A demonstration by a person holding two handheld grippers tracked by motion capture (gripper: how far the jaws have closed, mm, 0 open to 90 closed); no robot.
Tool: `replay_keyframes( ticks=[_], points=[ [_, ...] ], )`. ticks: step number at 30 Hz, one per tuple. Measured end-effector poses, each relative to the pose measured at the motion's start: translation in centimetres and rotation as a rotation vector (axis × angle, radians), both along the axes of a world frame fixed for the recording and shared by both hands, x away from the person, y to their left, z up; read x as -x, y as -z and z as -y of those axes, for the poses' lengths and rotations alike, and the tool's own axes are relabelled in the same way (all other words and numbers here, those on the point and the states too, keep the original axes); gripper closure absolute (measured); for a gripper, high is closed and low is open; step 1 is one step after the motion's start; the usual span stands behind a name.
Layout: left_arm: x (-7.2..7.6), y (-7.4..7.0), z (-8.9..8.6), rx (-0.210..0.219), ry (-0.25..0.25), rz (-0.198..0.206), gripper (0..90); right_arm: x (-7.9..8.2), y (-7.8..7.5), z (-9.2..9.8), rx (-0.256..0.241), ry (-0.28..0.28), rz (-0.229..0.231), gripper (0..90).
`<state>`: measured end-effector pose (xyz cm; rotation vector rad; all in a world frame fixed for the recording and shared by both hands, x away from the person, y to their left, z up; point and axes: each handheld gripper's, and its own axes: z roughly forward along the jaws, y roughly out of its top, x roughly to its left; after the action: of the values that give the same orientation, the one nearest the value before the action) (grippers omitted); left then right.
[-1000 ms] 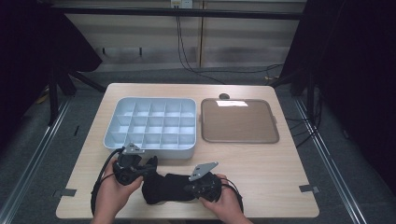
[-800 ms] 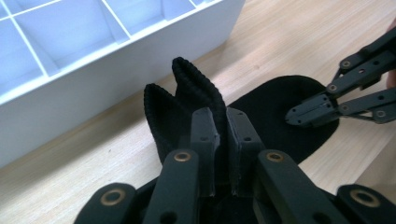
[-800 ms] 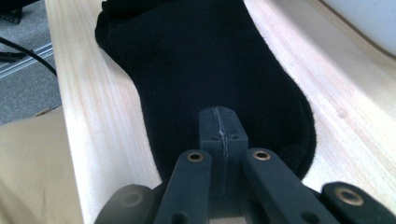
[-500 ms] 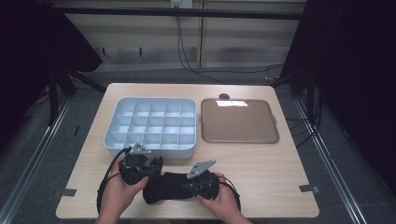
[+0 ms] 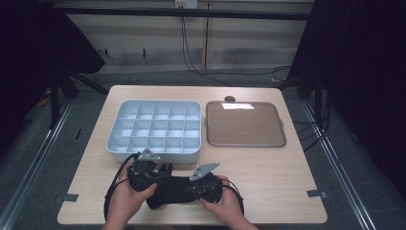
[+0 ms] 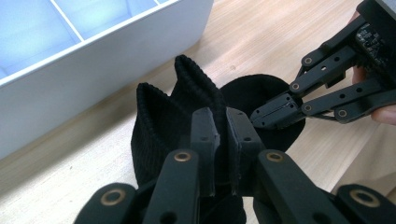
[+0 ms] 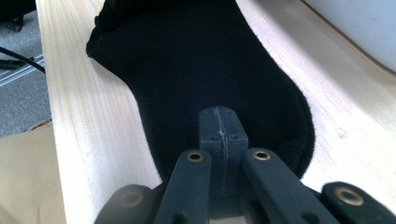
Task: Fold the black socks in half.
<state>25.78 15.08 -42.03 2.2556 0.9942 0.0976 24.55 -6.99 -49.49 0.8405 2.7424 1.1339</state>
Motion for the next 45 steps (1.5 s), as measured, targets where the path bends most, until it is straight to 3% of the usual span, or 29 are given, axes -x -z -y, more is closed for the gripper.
replay_keyframes(
  ticks=[3,6,10,15,23,34,45],
  points=[
    [0.0,0.1,-0.2,0.004,-0.005,0.000,82.5,0.1,-0.3,0.3,0.013,-0.017,0.016,90.0],
    [-0.1,0.2,-0.2,-0.003,-0.008,-0.001,82.5,0.2,-1.3,1.1,-0.025,-0.018,0.011,90.0],
    [0.0,0.5,-0.2,-0.009,-0.011,-0.001,82.6,0.3,-2.5,2.2,-0.036,-0.019,0.011,90.0],
    [0.0,0.5,-0.1,-0.015,-0.010,0.000,82.5,0.9,-1.8,2.9,-0.008,-0.041,0.002,90.0],
    [0.2,-0.3,0.3,0.010,0.015,0.012,82.5,0.7,-0.4,1.0,0.029,-0.057,-0.004,90.0],
    [0.9,-1.5,1.4,0.026,0.053,0.041,82.5,0.4,-0.1,-0.2,0.009,-0.021,-0.006,90.0],
    [1.2,-0.5,3.2,0.017,0.104,0.017,82.5,0.3,0.0,-0.3,-0.002,-0.021,0.011,90.0]
  ],
)
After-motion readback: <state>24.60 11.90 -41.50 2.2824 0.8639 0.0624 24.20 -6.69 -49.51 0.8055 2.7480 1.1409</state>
